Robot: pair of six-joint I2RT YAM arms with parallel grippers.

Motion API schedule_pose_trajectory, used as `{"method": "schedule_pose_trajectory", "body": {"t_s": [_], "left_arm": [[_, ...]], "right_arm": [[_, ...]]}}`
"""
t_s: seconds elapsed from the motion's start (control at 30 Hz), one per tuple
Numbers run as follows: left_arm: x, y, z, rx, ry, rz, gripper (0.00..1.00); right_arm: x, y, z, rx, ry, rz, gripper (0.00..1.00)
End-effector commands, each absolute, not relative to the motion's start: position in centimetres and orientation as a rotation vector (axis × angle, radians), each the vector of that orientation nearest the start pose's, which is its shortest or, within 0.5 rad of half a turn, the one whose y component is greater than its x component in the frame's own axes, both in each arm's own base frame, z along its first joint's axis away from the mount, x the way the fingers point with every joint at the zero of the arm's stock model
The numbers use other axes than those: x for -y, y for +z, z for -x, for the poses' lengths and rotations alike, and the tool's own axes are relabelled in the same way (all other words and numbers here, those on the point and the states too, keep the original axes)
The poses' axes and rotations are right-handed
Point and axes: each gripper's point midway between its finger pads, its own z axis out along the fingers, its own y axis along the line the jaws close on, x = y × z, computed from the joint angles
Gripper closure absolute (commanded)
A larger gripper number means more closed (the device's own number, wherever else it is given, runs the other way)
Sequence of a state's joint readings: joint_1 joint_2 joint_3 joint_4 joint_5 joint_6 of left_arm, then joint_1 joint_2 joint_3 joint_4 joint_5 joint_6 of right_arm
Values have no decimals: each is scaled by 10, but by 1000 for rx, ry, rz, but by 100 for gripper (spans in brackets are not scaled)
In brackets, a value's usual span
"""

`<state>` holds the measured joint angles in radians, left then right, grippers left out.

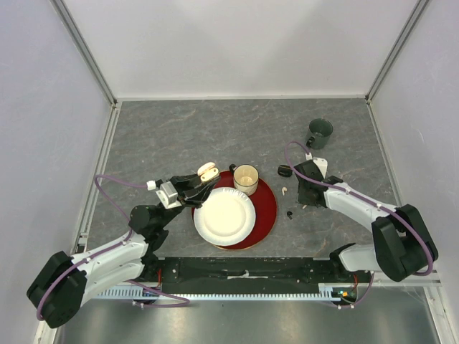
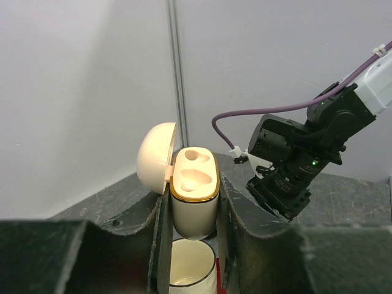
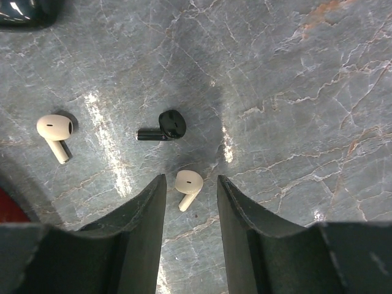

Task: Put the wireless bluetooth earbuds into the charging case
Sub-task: Pick up the earbud from the center of the board.

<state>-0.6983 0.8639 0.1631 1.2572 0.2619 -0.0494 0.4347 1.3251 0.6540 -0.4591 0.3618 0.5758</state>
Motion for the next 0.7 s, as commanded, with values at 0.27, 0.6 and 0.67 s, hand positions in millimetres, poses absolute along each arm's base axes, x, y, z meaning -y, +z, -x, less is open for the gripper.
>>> {"method": "schedule_pose_trajectory", "body": {"t_s": [0.27,0.6,0.67], "left_arm": [[223,305,-203,-863,-755,-540,98],[223,303,-204,-869,-754,-538,98],[224,303,-205,-869,-756,-538,98]], "right_arm": [[-72,20,-255,-2553,-137,-377,58],[-72,10,-254,-2563,-147,-413,60],[-71,9,-254,-2562,-146,-425,61]]}}
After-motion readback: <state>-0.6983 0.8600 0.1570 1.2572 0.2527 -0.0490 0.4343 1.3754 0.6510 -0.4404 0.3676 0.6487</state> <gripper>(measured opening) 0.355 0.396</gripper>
